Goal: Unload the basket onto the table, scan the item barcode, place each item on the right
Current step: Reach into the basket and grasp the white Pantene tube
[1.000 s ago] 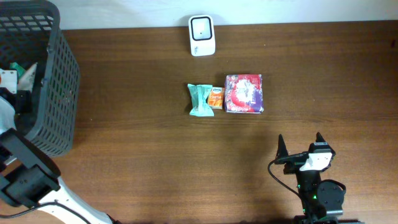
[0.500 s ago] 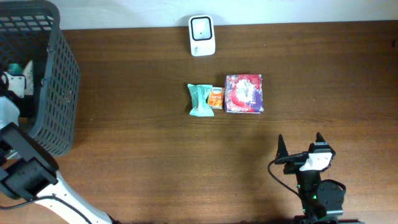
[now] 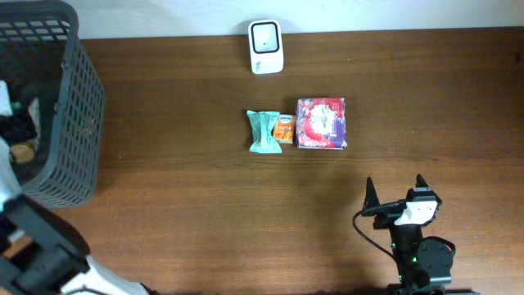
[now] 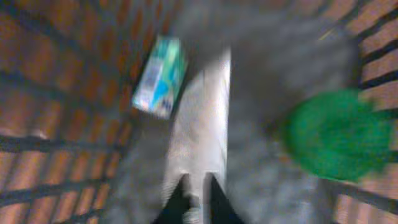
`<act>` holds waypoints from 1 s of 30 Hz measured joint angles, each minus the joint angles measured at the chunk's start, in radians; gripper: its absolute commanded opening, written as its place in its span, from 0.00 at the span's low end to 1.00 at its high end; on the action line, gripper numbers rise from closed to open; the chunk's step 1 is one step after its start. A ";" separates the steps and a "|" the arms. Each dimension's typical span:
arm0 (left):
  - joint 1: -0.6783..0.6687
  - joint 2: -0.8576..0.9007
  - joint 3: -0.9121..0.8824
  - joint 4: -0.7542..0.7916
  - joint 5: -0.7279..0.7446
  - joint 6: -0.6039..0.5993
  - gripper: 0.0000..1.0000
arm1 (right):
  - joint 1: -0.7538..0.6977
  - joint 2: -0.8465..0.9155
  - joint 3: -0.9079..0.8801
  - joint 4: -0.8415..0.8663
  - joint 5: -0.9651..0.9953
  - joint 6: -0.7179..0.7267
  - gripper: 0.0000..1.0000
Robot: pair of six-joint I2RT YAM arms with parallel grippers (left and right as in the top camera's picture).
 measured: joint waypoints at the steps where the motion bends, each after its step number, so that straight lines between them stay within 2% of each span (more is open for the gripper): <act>1: 0.000 -0.045 0.000 -0.002 0.026 -0.006 0.03 | 0.000 0.000 0.000 0.000 0.000 -0.001 0.99; 3: 0.000 -0.166 0.001 0.019 0.108 -0.033 0.03 | 0.000 0.000 0.000 0.000 0.000 0.000 0.99; 5: 0.000 -0.238 0.000 0.099 0.203 -0.112 0.07 | 0.000 0.000 0.000 0.000 0.000 -0.001 0.99; 6: 0.000 -0.262 0.000 0.141 0.251 -0.150 0.21 | 0.000 0.000 0.000 0.000 0.000 -0.001 0.99; 8: 0.000 -0.326 0.001 0.201 0.360 -0.219 0.35 | 0.000 0.000 0.000 0.000 0.000 0.000 0.99; 9: 0.000 -0.351 0.002 0.199 0.385 -0.243 0.39 | 0.000 0.000 0.000 0.000 0.000 0.000 0.99; 10: 0.000 -0.358 0.006 0.173 0.385 -0.255 0.47 | 0.000 0.000 0.000 0.000 0.000 0.000 0.99; 11: 0.000 -0.357 0.007 0.135 0.365 -0.265 0.61 | 0.000 0.000 0.000 0.000 0.000 -0.001 0.99; 12: 0.000 -0.345 0.007 0.097 0.331 -0.272 0.64 | 0.000 0.000 0.000 0.000 0.000 -0.001 0.99; 13: 0.000 -0.327 0.008 0.073 0.293 -0.279 0.74 | 0.000 0.000 0.000 0.000 0.000 -0.001 0.99; 14: 0.000 -0.302 0.008 0.050 0.251 -0.281 0.79 | 0.000 0.000 0.000 0.000 0.000 -0.001 0.98; 19: 0.000 -0.101 0.007 0.031 0.139 -0.287 0.80 | 0.000 0.000 0.000 0.000 0.000 -0.001 0.99; 26: 0.000 0.178 0.006 0.039 0.115 -0.287 0.75 | 0.000 0.000 0.000 0.000 0.000 0.000 0.99; 27: 0.000 0.204 0.006 0.037 0.115 -0.287 0.73 | 0.000 0.000 0.000 0.000 0.000 0.000 0.99; 28: 0.000 0.225 0.006 0.031 0.115 -0.288 0.63 | 0.000 0.000 0.000 0.000 0.000 0.000 0.99; 29: 0.000 0.253 0.006 0.016 0.115 -0.289 0.53 | 0.000 0.000 0.000 0.000 0.000 0.000 0.99; 30: 0.000 0.271 0.006 0.005 0.115 -0.290 0.38 | 0.000 0.000 0.000 0.000 0.000 -0.001 0.99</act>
